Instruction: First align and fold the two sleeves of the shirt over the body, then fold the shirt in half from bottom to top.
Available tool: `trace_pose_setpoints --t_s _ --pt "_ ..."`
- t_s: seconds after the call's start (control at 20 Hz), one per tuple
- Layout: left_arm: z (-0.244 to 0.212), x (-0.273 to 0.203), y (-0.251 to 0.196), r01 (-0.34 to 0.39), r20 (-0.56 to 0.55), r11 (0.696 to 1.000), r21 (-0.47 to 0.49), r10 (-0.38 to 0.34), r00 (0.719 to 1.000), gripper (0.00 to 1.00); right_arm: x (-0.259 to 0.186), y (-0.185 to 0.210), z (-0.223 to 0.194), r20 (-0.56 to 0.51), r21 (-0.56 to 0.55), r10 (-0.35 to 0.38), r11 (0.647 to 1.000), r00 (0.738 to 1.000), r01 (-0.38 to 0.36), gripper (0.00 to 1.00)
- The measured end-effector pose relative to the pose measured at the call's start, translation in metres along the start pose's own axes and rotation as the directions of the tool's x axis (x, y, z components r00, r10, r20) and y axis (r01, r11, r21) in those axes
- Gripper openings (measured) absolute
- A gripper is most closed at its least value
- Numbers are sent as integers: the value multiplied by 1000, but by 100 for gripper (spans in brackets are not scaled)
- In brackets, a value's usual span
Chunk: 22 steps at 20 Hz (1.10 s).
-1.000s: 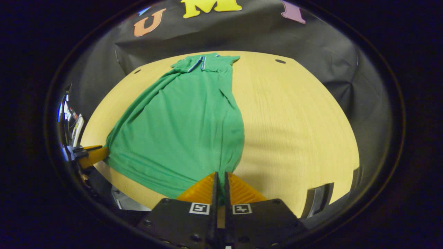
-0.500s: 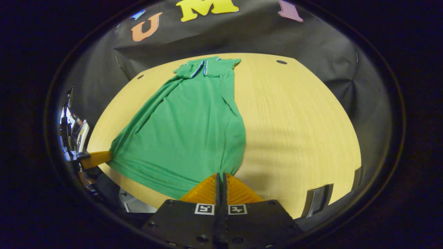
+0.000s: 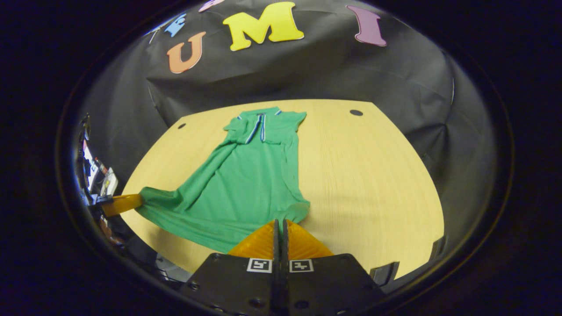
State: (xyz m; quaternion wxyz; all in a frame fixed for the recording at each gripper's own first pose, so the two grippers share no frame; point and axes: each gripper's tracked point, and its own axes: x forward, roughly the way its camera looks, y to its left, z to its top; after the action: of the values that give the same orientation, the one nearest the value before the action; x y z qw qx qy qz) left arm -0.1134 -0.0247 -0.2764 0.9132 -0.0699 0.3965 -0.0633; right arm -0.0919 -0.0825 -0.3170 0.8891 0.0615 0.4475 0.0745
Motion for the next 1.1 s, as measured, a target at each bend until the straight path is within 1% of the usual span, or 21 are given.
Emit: trace_pose_setpoints --t_s 0.2,0.3,0.5,0.6,0.75,0.95,1.1 --pt "42 5 -5 12 69 999 30 -14 998 6 -4 6 48 82 21 7 1000 997 -9 1" --pt "61 7 -9 21 95 999 48 -25 995 6 -6 6 68 118 26 6 1000 993 -9 0" --pt "110 17 -15 33 169 998 53 -42 985 6 -5 7 117 177 17 7 1000 984 -10 0" --pt "139 26 -14 21 208 998 62 -33 978 6 1 9 141 204 2 11 1000 979 -12 0" --pt "174 40 -18 20 252 999 45 -31 967 6 13 11 176 233 -42 30 999 972 -20 1" --pt "216 63 -18 4 281 999 45 -16 960 6 38 9 228 268 -45 39 999 963 -28 0" --pt "248 83 -23 14 298 999 49 -28 954 6 58 8 268 286 -50 40 998 957 -27 0"
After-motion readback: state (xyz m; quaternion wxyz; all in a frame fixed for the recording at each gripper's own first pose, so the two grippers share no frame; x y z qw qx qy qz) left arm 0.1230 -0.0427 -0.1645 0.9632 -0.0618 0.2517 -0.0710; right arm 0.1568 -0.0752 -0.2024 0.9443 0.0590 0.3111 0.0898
